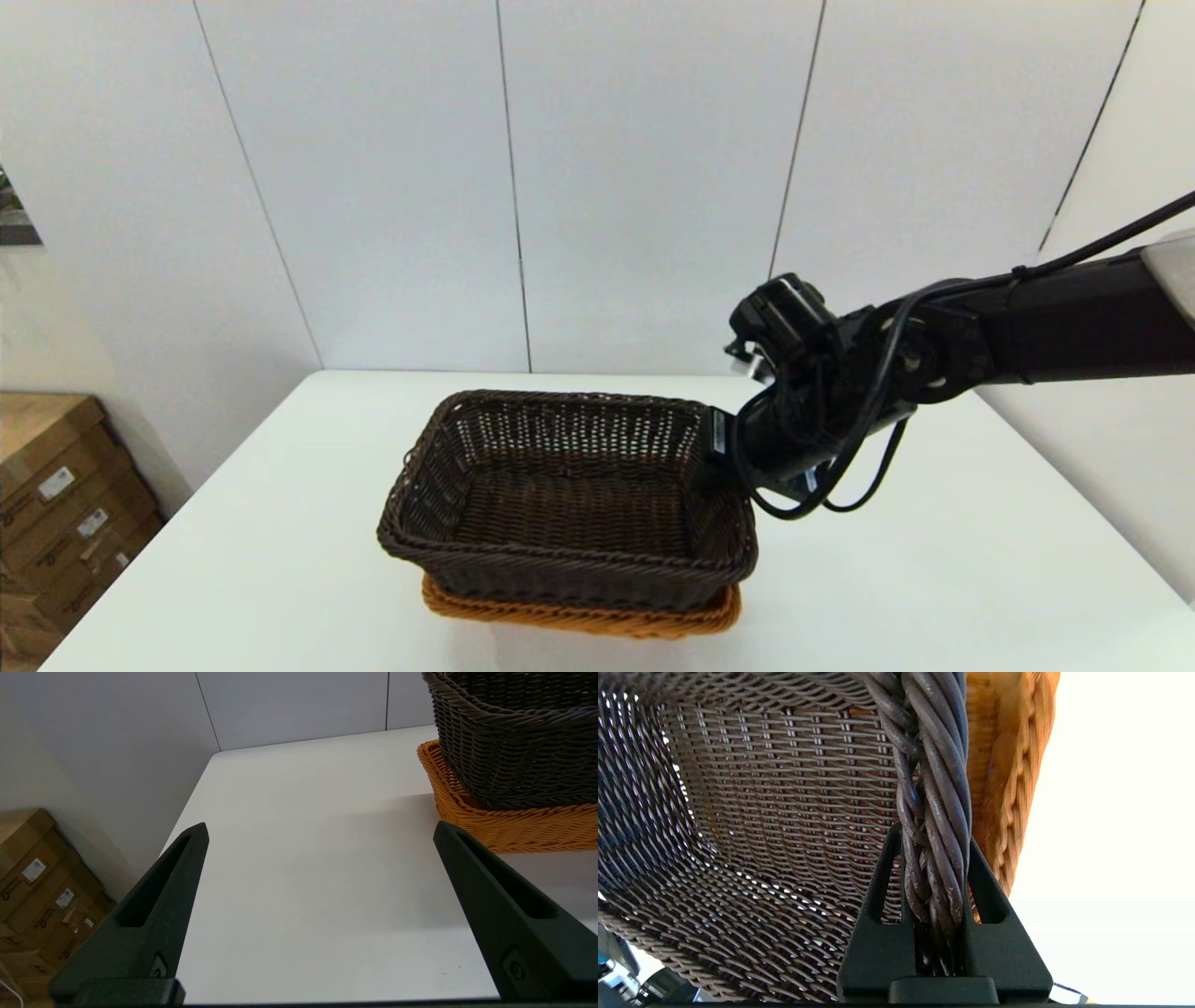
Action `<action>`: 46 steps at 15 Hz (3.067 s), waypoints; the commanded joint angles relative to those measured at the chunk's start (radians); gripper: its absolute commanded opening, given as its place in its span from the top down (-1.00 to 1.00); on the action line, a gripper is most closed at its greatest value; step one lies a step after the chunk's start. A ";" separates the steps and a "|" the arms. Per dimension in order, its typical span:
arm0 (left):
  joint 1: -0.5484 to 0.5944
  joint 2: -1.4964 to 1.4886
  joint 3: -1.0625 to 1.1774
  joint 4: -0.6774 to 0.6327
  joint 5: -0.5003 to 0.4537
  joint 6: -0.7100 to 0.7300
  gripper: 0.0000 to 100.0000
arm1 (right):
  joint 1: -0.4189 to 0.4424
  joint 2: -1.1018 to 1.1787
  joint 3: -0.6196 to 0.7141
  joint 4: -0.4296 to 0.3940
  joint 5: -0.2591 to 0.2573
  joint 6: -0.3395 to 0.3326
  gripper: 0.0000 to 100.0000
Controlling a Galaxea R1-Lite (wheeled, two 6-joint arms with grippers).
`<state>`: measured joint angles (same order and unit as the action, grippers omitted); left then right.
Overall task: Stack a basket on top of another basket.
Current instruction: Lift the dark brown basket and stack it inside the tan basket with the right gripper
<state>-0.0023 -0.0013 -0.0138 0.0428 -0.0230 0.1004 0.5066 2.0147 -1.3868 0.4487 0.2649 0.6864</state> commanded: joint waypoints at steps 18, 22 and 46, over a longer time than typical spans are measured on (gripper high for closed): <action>-0.001 0.000 -0.002 0.000 0.000 0.001 -1.00 | -0.010 0.026 -0.032 0.011 0.007 0.016 1.00; 0.001 0.000 -0.002 0.000 0.000 0.001 -1.00 | -0.005 0.035 -0.032 0.011 0.007 0.019 1.00; -0.001 0.000 0.000 0.000 0.000 0.001 -1.00 | -0.007 0.061 -0.028 0.004 -0.009 0.045 1.00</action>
<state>-0.0028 -0.0013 -0.0143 0.0428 -0.0230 0.1004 0.4998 2.0719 -1.4147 0.4498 0.2545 0.7279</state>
